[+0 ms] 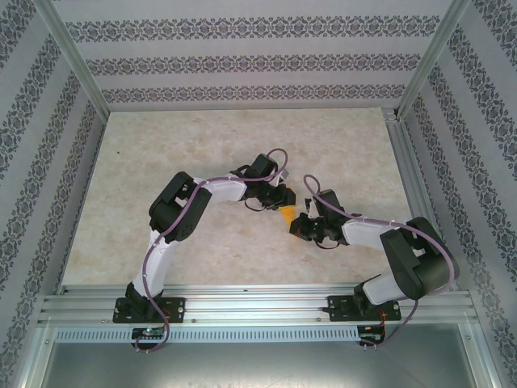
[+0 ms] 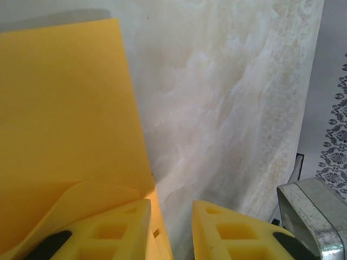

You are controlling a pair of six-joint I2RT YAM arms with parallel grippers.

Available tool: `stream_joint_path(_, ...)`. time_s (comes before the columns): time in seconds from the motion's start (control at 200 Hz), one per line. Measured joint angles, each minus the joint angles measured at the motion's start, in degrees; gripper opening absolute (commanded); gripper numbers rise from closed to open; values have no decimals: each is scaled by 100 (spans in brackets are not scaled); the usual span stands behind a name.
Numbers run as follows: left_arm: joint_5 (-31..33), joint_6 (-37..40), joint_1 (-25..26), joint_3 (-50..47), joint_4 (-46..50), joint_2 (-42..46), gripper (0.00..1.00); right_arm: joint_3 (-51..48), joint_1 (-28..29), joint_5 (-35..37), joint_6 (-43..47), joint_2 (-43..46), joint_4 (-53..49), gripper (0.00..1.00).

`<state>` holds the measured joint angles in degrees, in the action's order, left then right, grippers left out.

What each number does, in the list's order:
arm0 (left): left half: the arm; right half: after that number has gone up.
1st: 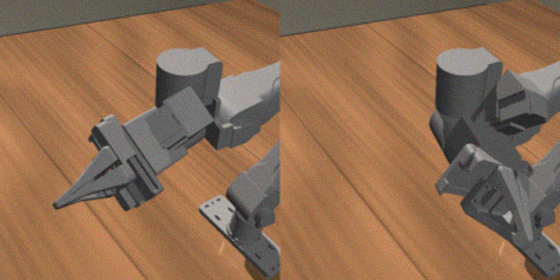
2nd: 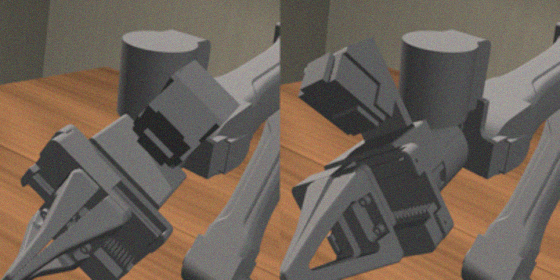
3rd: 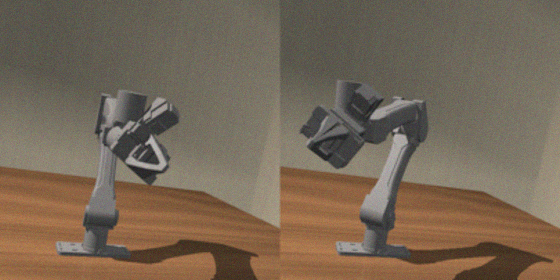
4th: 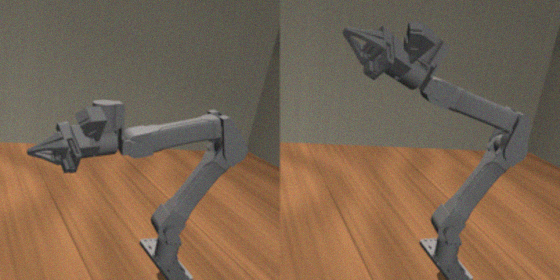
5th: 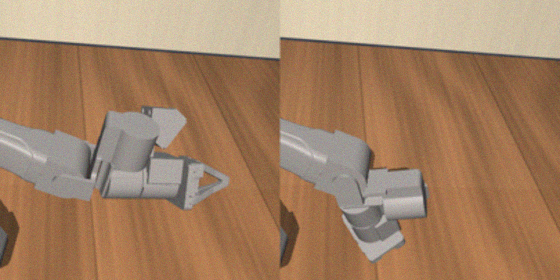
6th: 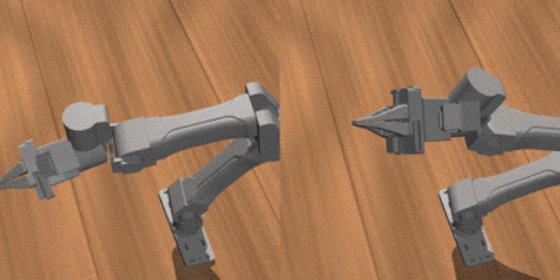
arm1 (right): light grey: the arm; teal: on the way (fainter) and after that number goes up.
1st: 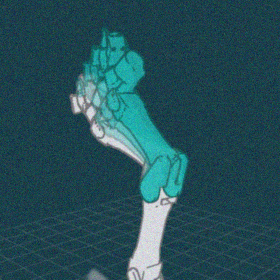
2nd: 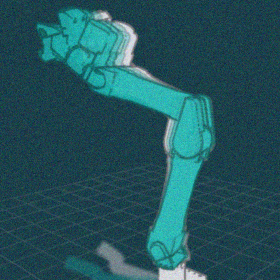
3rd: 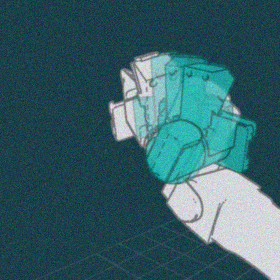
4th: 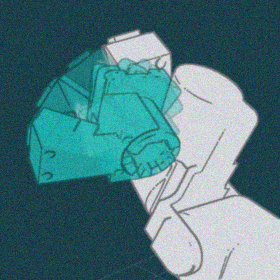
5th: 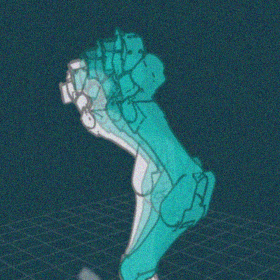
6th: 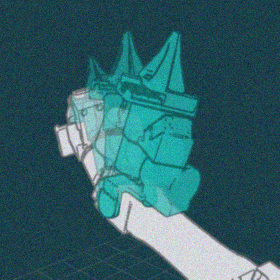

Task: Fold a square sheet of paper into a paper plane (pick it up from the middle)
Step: Fold the wing for the fifth time at the center of the table.

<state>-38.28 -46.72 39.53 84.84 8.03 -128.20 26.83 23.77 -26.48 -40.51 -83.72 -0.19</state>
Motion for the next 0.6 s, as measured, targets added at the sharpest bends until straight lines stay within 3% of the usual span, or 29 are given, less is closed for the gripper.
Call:
stream_joint_path(0.385, -2, 17, 0, 61, 68, -26, 28, 94, -33, 96, 59, 710, -612, 6)
stream_joint_path(0.6, 2, 20, 0, 74, 70, -28, 28, 345, -59, 2, 50, 249, -229, 6)
